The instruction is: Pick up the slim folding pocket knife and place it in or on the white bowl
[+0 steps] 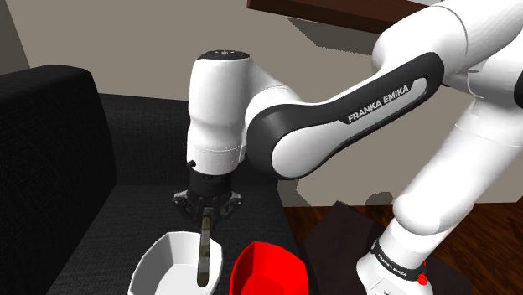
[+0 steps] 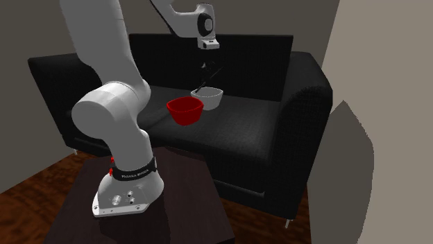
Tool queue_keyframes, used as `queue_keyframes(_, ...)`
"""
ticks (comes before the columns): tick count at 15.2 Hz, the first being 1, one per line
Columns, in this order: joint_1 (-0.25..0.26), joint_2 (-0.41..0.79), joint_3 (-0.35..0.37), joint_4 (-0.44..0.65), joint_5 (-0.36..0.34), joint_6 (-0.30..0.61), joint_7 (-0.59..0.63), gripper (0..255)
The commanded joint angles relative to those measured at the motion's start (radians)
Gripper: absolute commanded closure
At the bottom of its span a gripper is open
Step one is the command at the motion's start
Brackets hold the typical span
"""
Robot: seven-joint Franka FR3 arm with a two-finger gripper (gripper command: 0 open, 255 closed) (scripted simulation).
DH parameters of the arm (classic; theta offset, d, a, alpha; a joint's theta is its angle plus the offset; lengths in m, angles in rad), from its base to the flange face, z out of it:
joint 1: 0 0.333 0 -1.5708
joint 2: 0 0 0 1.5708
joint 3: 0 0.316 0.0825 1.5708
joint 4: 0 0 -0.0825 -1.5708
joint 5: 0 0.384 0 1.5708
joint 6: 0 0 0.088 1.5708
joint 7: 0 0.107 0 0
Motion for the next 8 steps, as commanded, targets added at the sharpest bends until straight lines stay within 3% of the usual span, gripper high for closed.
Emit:
queue_keyframes(1,0.037,0.158,0.033,0.073,-0.188,-0.024,0.164,255)
queue_keyframes(4,0.222,0.318,-0.059,0.202,-0.345,-0.089,0.304,255)
queue_keyframes(8,0.25,0.341,-0.091,0.174,-0.373,-0.045,0.323,255)
